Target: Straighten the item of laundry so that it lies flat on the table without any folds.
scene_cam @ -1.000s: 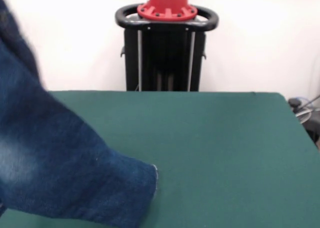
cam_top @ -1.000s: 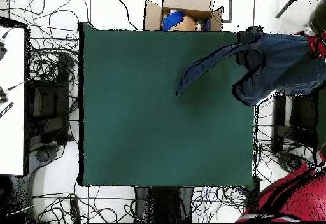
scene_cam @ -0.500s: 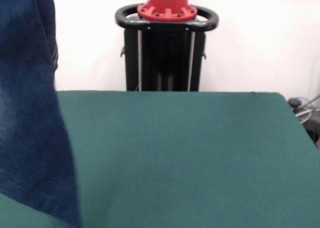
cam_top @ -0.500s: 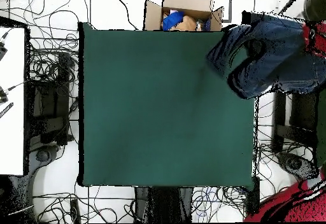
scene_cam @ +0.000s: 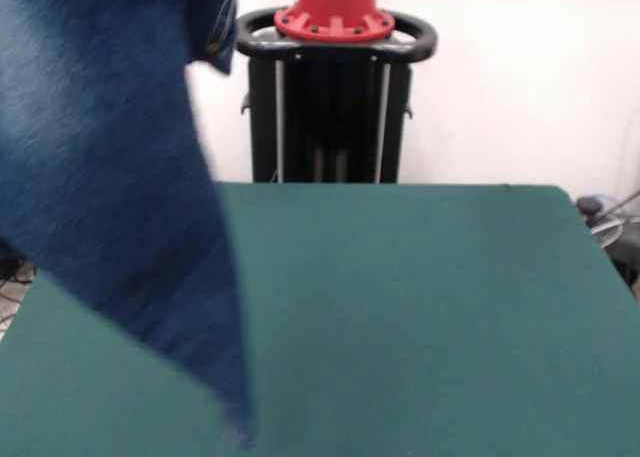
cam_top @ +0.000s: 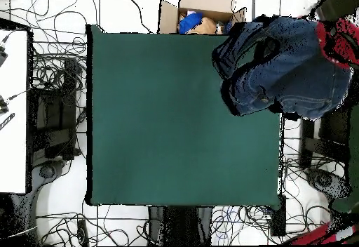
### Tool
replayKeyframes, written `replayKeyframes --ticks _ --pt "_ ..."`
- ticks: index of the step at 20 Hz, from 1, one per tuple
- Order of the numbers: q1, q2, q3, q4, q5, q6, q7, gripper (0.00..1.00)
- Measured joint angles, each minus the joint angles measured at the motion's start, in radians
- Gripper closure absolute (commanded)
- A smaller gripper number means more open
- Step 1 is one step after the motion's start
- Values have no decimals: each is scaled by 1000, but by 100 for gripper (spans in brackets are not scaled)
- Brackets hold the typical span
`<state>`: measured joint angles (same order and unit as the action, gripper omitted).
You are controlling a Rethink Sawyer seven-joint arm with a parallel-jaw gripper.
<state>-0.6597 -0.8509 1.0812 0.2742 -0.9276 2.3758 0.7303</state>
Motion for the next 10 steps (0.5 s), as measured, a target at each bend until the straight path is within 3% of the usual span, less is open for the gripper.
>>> replayKeyframes --ticks 10 --pt "68 -8 5 -8 -54 24 60 100"
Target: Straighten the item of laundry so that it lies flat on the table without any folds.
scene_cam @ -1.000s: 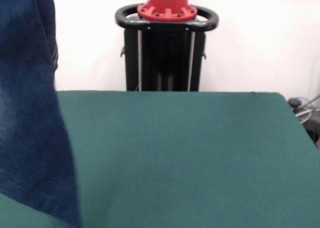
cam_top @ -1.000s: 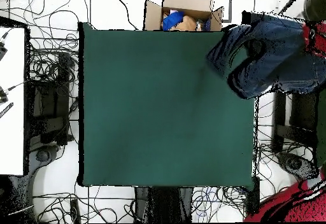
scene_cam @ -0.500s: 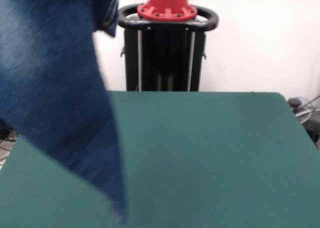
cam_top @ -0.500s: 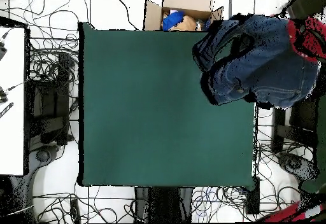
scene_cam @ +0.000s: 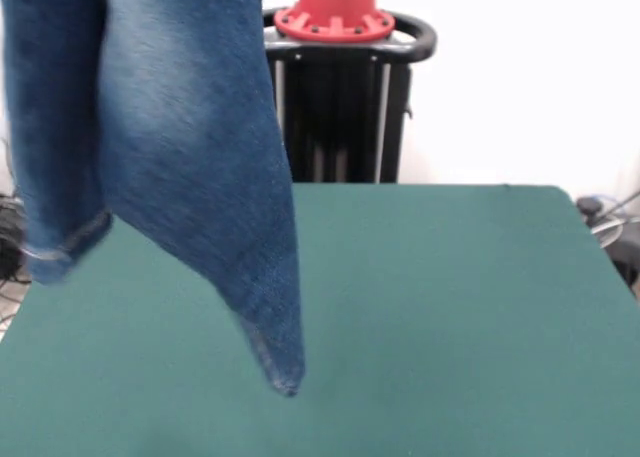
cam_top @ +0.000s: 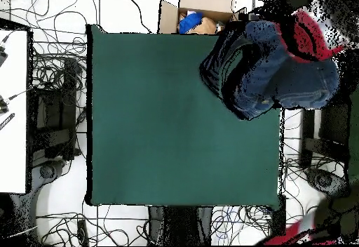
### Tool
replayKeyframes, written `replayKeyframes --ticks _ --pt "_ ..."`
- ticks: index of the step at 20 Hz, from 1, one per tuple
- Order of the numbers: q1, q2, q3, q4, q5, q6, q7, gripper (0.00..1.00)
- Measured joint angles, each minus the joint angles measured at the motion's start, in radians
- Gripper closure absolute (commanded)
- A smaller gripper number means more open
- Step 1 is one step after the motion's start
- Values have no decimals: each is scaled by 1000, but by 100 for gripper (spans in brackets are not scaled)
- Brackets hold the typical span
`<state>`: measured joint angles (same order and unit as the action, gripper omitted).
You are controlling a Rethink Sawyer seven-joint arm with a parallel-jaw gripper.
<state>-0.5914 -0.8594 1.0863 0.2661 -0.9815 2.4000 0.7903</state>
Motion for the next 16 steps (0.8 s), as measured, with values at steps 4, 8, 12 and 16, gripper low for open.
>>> replayKeyframes --ticks 4,8,12,16 --pt "45 22 37 -21 -78 7 31 100" --pt "91 59 119 -47 -204 7 67 100" --pt "122 106 271 -63 -420 9 89 100" --pt "130 143 424 -67 -642 26 90 100"
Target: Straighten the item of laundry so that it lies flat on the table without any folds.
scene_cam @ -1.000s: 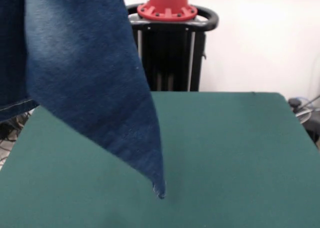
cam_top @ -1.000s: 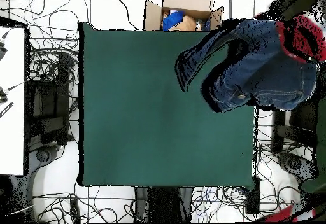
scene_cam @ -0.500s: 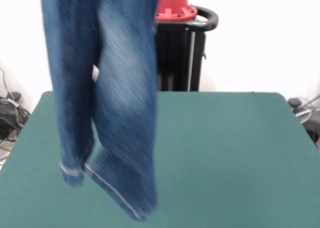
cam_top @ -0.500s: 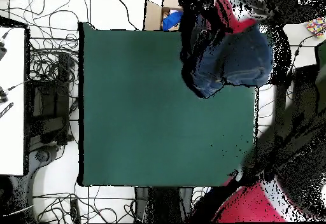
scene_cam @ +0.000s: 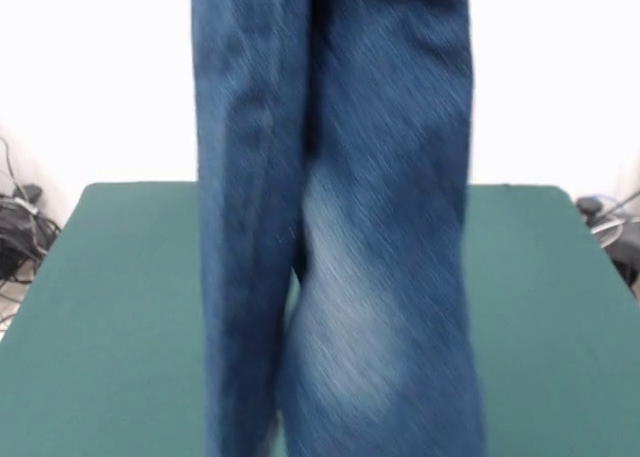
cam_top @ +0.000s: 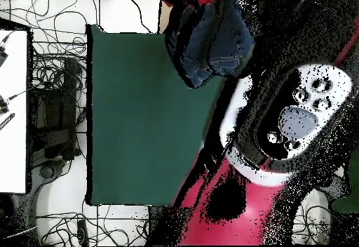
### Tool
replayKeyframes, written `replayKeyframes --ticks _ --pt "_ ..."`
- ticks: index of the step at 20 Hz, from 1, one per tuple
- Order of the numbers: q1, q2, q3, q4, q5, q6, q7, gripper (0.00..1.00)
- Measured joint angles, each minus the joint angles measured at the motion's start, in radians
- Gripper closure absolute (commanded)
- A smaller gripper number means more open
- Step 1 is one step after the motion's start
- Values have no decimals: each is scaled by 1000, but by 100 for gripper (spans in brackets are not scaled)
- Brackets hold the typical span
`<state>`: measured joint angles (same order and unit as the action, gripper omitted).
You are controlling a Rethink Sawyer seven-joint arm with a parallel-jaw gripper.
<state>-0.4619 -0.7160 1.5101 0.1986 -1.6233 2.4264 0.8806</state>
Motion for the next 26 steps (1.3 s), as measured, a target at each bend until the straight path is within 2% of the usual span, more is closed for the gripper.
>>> replayKeyframes --ticks 4,8,12,14,15,16,17,19,20,22,23,24,26 --pt "-1 28 131 -1 -181 28 0 100" --pt "-1 46 231 -2 -286 44 0 100" --pt "0 51 252 -2 -256 44 0 100" --pt "1 57 208 4 -94 37 11 100" --pt "1 58 195 9 -57 33 16 100" --pt "-1 62 138 34 91 7 38 100" --pt "-5 63 111 53 161 -12 53 100" --pt "-37 61 27 156 392 -104 121 100" --pt "-95 48 -19 295 565 -229 208 100" --pt "-167 29 -43 443 684 -371 312 100" --pt "-183 26 -46 475 704 -404 337 100" --pt "-235 13 -56 577 758 -517 425 100" --pt "-299 0 -71 702 804 -671 553 100"
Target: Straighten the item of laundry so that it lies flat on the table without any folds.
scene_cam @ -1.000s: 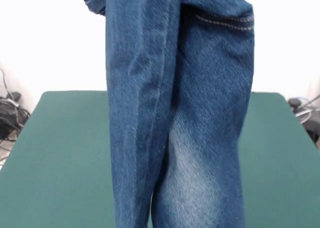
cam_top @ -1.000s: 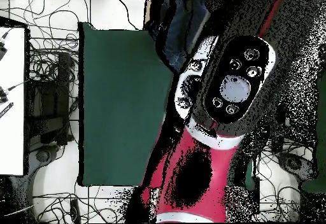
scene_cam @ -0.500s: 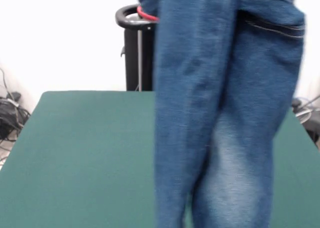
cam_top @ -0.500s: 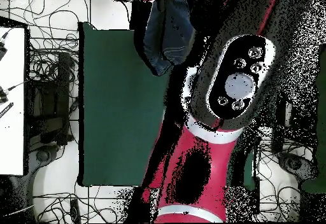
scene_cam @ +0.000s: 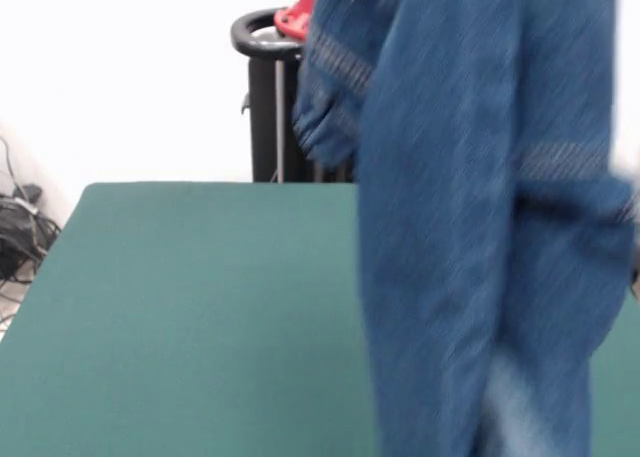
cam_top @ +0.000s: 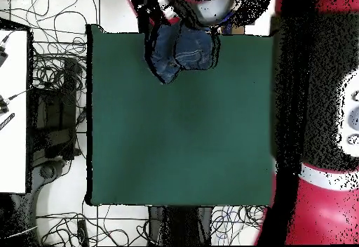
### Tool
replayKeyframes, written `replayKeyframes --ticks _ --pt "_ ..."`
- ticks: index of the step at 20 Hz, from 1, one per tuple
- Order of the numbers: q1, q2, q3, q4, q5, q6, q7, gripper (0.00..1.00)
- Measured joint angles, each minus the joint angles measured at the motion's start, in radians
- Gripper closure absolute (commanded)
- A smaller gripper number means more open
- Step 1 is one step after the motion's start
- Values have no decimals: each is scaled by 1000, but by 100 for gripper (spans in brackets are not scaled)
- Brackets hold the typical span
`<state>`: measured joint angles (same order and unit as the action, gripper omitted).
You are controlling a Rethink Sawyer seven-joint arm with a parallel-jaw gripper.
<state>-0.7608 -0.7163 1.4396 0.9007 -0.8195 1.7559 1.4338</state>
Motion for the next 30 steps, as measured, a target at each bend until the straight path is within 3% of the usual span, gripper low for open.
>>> replayKeyframes --ticks 2,4,10,20,30 --pt "-35 -6 -14 73 18 -94 86 100" --pt "-89 -15 -45 203 41 -254 244 100" --pt "-143 -26 -93 401 68 -412 397 100" --pt "-191 -101 -111 673 116 -574 402 100" --pt "-282 -296 -126 961 263 -862 402 100"
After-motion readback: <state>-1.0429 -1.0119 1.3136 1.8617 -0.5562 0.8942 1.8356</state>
